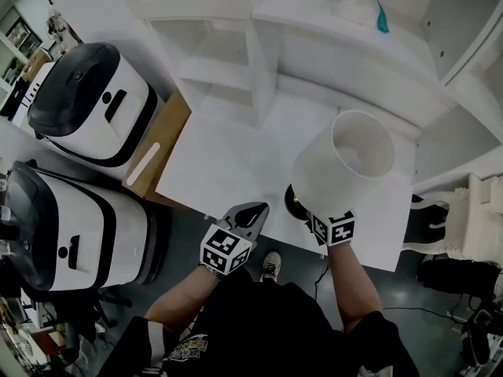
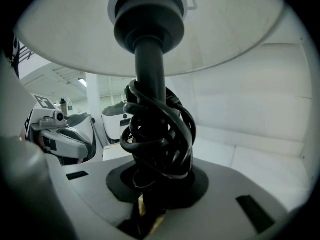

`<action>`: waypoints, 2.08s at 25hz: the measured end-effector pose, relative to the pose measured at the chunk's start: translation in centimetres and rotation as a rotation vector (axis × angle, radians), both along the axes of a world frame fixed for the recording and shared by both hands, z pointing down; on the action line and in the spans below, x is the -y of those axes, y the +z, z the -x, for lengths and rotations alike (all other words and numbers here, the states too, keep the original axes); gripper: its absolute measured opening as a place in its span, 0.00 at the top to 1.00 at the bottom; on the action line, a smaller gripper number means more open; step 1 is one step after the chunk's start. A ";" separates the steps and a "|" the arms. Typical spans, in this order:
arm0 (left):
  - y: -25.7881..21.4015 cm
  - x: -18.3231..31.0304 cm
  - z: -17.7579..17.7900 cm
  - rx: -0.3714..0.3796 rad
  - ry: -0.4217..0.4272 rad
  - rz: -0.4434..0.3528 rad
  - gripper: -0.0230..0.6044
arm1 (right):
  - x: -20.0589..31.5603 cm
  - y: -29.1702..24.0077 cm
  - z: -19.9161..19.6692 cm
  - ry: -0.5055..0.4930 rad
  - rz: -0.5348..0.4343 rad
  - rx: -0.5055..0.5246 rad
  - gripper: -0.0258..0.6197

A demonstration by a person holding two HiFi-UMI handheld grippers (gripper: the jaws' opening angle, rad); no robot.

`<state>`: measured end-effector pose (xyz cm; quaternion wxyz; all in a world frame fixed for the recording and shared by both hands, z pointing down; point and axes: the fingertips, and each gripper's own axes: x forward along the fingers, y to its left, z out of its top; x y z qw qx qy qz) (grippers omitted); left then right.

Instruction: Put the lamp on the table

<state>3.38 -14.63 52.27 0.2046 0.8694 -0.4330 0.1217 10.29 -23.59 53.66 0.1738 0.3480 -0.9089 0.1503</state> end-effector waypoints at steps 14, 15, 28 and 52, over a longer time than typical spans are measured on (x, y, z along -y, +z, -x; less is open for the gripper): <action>1.8 5.5 2.8 -0.022 0.110 0.024 0.95 | 4.9 2.6 2.2 0.092 0.023 -0.022 0.82; 1.9 5.9 3.0 -0.024 0.115 0.025 0.95 | 5.3 2.8 2.4 0.096 0.024 -0.025 0.82; 3.8 9.5 5.2 -0.040 0.192 0.029 0.95 | 10.8 4.8 5.3 0.151 0.017 -0.028 0.82; 4.9 14.5 6.2 -0.028 0.261 0.010 0.95 | 21.0 8.2 8.1 0.166 -0.040 -0.040 0.82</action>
